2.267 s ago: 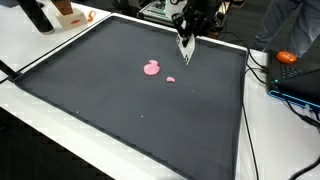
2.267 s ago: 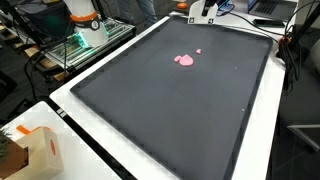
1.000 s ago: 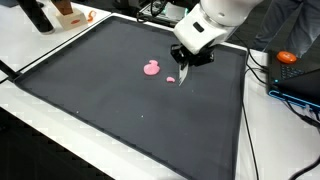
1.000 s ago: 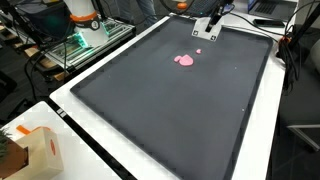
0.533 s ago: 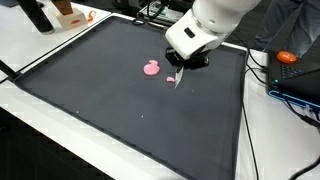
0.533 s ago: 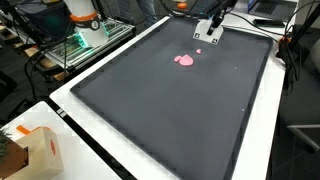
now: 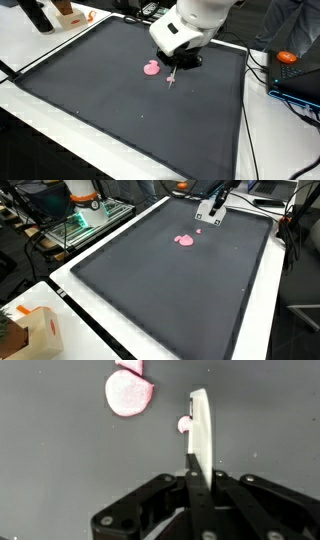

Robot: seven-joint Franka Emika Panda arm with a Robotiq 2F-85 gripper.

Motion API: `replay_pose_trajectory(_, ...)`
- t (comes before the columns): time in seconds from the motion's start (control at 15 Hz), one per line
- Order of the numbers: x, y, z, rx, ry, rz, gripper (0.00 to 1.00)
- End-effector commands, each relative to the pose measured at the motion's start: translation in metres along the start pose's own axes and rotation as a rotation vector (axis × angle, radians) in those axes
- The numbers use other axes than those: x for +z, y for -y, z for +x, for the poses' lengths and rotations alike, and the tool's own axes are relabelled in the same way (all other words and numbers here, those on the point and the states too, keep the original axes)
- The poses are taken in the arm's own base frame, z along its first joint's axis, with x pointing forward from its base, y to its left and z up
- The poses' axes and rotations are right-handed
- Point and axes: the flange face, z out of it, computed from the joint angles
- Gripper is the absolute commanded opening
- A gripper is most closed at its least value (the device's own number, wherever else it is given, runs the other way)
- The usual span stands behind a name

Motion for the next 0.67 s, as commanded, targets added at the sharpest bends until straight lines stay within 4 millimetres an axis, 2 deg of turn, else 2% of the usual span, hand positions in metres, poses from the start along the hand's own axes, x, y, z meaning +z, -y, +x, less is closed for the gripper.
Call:
replay_pose_trajectory(0.0,-0.002,-0.019,-0.001,0.039,0.024,0.062,0.01)
replay_pose_trajectory(0.6,0.001,-0.086,-0.006,0.123,0.078,0.206,0.01)
